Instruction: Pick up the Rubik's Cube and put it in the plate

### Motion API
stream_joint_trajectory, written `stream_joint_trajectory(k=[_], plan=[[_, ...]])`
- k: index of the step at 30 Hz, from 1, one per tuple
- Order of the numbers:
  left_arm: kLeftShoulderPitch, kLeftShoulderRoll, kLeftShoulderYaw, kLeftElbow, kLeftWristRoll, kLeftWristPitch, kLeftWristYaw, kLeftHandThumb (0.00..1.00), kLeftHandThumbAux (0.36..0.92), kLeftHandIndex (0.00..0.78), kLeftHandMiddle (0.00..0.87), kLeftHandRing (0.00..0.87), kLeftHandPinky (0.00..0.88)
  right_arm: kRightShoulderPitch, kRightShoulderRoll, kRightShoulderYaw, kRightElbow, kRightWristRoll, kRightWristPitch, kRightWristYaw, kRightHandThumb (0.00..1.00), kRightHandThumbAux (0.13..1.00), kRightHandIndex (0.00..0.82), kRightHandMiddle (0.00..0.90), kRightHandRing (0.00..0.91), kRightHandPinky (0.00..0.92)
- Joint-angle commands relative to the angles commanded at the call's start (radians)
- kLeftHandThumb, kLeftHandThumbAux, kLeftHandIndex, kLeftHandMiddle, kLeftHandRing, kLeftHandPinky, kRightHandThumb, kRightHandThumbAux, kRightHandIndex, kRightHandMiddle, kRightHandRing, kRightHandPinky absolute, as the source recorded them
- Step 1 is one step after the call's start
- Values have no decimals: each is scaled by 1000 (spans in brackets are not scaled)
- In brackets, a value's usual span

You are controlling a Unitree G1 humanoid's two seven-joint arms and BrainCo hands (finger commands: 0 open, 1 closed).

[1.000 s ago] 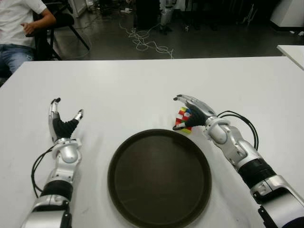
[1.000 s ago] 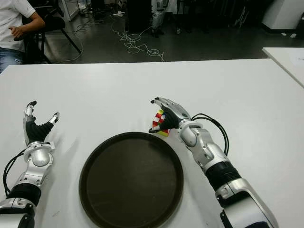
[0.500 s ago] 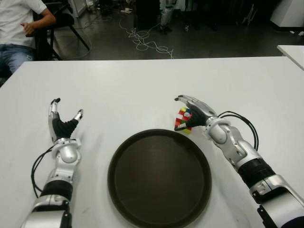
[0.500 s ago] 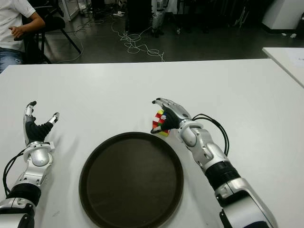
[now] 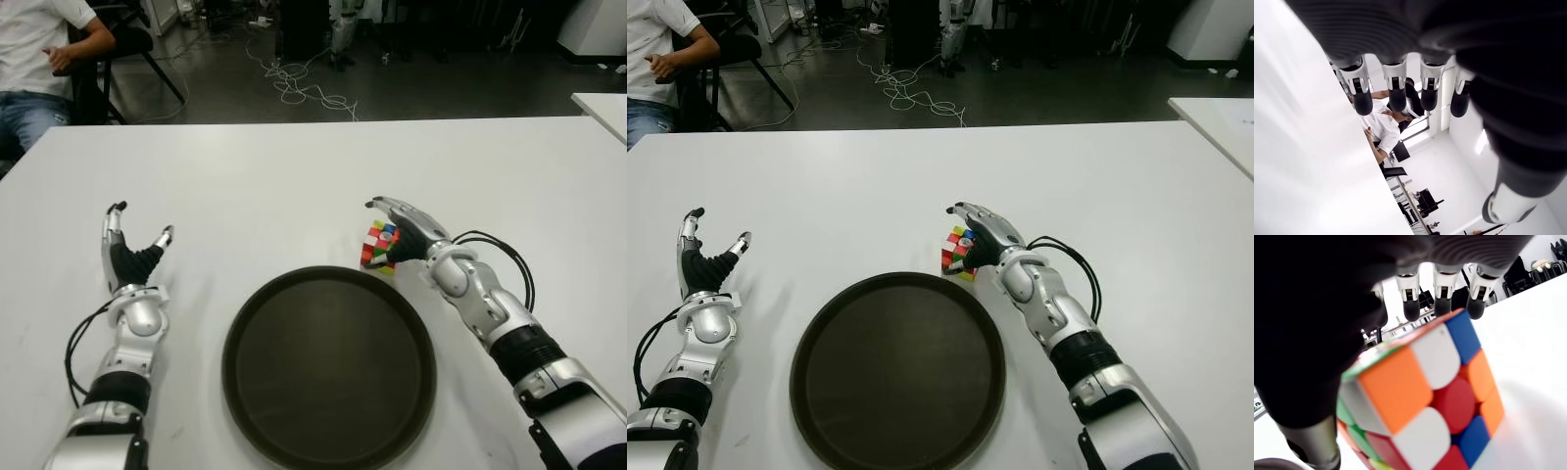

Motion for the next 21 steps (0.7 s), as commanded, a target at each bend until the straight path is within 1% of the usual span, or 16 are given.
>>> stream_joint_trajectory(k=[4, 10, 21], plan=[[1, 1, 1, 1, -2, -1, -4, 0, 693, 47, 55, 29, 21, 0, 2, -1, -2, 3, 4, 2, 0, 800, 0, 0, 0, 38], [3, 2, -3, -5, 3, 0, 1, 0, 705, 47, 49, 29, 19, 2, 1, 1, 2, 1, -1, -5, 0, 808, 0, 0, 0, 36], [4, 2, -1, -5, 1, 1, 0, 0, 701, 53, 61, 40, 27, 3, -2, 7, 1, -3, 3, 2, 0, 786, 0, 0, 0, 31]])
